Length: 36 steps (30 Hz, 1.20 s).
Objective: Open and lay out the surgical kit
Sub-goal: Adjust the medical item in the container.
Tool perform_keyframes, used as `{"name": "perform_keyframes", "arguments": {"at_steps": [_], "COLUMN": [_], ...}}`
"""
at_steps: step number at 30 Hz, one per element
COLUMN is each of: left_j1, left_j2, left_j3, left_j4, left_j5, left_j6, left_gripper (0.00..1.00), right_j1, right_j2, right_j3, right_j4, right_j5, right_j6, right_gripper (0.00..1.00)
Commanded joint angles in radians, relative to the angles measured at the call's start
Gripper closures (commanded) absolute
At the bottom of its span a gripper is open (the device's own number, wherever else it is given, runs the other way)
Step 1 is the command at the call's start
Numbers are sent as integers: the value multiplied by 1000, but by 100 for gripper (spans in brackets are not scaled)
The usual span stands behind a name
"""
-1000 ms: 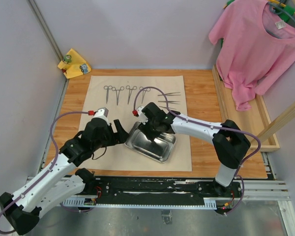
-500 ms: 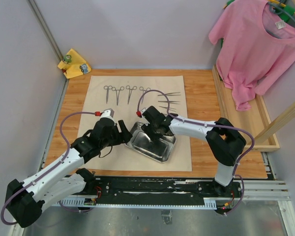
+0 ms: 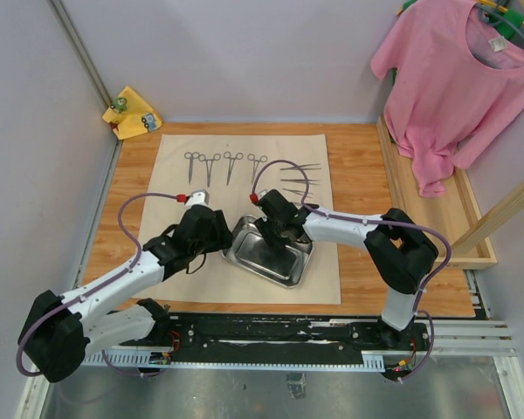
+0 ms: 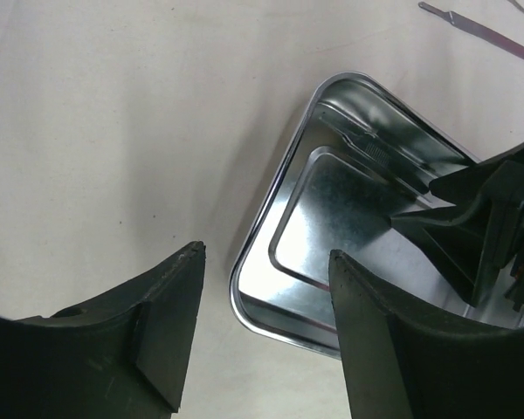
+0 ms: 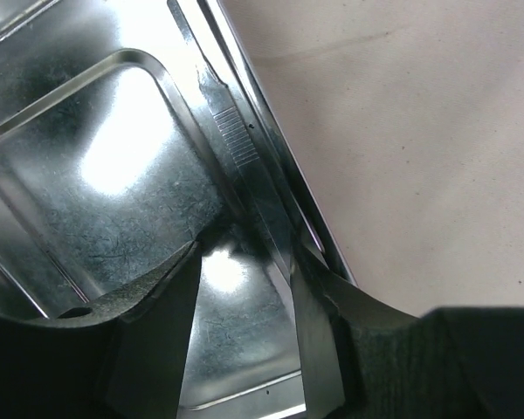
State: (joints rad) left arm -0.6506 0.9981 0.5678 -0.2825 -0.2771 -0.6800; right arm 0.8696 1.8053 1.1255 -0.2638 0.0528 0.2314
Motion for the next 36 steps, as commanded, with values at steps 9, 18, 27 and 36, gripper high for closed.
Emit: {"name": "perform_keyframes", "arguments": {"at_steps": [9, 18, 27, 36], "left_j1": [-4, -4, -4, -4], "left_j2": [141, 228, 224, 212], "left_j3": [-18, -20, -45, -43], "left_j4": [141, 182, 196, 183], "left_j5": [-35, 9, 49, 65], "left_j6": [66, 75, 71, 64], "left_gripper": [38, 42, 65, 67], "right_j1": [-50, -50, -57, -39], "right_j2": [-11, 19, 45, -65], "right_j3": [-27, -17, -28, -99], "right_j4": [28, 14, 20, 79], "right_j5": [-2, -48, -99, -144], "right_j6": [61, 67, 76, 57], "right_gripper": [53, 55, 54, 68]}}
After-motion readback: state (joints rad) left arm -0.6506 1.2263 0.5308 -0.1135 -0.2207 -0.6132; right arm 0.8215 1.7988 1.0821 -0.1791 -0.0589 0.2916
